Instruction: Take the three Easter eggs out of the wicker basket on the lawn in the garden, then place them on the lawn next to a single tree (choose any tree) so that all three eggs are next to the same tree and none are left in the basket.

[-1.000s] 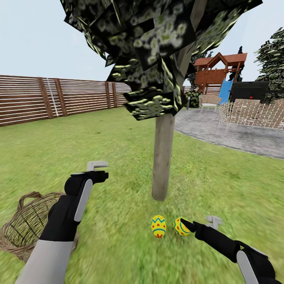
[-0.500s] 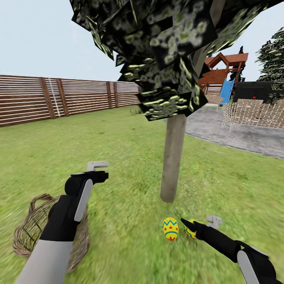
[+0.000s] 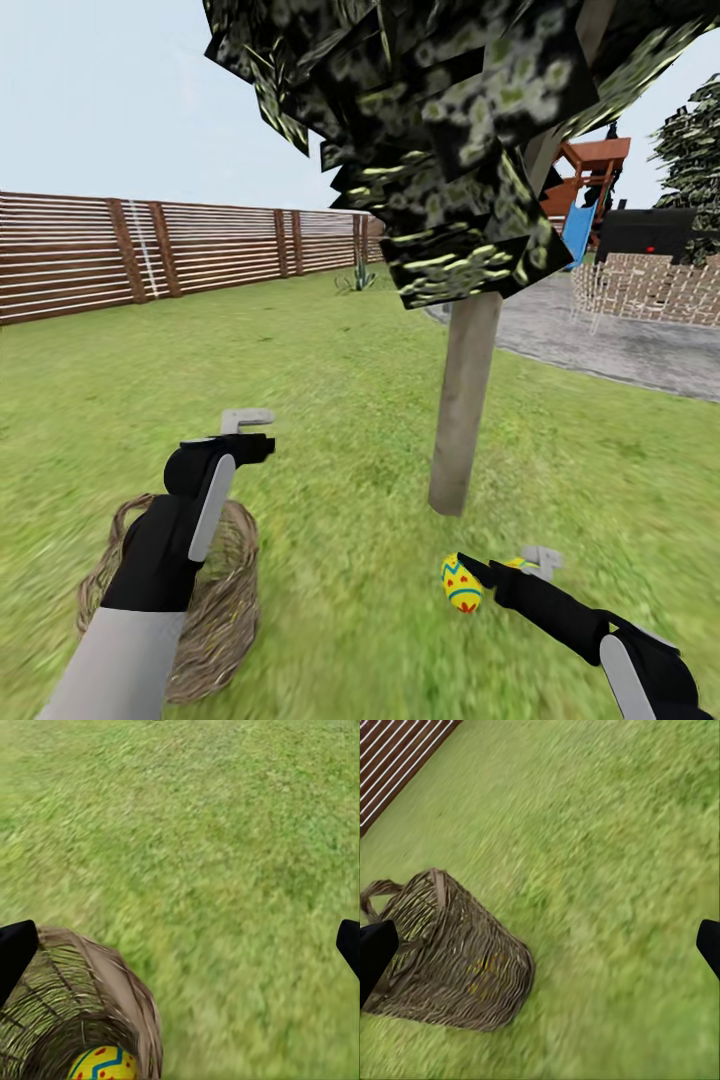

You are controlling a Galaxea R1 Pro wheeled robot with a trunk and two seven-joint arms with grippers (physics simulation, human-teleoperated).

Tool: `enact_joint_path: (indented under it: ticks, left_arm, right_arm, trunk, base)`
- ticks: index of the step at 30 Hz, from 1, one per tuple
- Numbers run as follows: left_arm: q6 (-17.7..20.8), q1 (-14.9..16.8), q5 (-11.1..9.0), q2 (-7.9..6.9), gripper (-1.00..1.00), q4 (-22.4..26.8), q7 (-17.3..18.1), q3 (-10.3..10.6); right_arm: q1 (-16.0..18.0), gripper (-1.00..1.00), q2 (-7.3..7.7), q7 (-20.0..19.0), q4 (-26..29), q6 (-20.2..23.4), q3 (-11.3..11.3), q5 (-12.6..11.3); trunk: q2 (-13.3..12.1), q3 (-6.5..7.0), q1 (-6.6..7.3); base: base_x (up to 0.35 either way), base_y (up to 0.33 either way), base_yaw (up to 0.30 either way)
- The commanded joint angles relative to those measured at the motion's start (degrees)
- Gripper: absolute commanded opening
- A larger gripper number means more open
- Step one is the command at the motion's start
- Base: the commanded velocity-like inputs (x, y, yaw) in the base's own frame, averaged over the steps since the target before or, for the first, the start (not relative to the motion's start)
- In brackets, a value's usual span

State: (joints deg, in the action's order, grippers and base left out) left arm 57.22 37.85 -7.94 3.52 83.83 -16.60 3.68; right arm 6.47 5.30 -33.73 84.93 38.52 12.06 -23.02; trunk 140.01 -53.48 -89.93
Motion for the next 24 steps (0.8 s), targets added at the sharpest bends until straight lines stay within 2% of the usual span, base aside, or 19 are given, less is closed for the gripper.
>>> enact_joint_path:
  ticks: [1, 8, 17, 24]
  left_arm:
    - [0.2, 0.0, -0.6, -0.01, 1.0, 0.0, -0.6, 0.0]
    - [0.3, 0.0, -0.8, 0.01, 1.0, 0.2, -0.5, 0.0]
    - [1.6, 0.0, -0.7, 0.07, 1.0, 0.1, -0.6, -0.3]
    - [2.8, 0.1, -0.6, 0.08, 1.0, -0.1, -0.6, -2.8]
  right_arm:
    - [0.0, 1.0, -0.01, -0.1, 0.1, 0.4, 0.1, -0.2]
    - [0.0, 1.0, 0.06, 0.0, 0.0, 0.4, 0.1, -0.2]
    - [0.0, 1.0, 0.03, 0.0, 0.0, 0.4, 0.1, -0.2]
    - [0.0, 1.0, -0.04, 0.0, 0.0, 0.4, 0.1, -0.2]
  trunk:
    - [0.0, 0.02, 0.01]
    - [0.0, 0.26, 0.01]
    - [-3.6, 1.9, 1.99]
    - [-6.4, 3.16, 3.52]
  base:
    - [0.0, 0.255, 0.0]
    - [0.0, 0.109, 0.0]
    - [0.0, 0.011, 0.0]
    - [0.0, 0.0, 0.0]
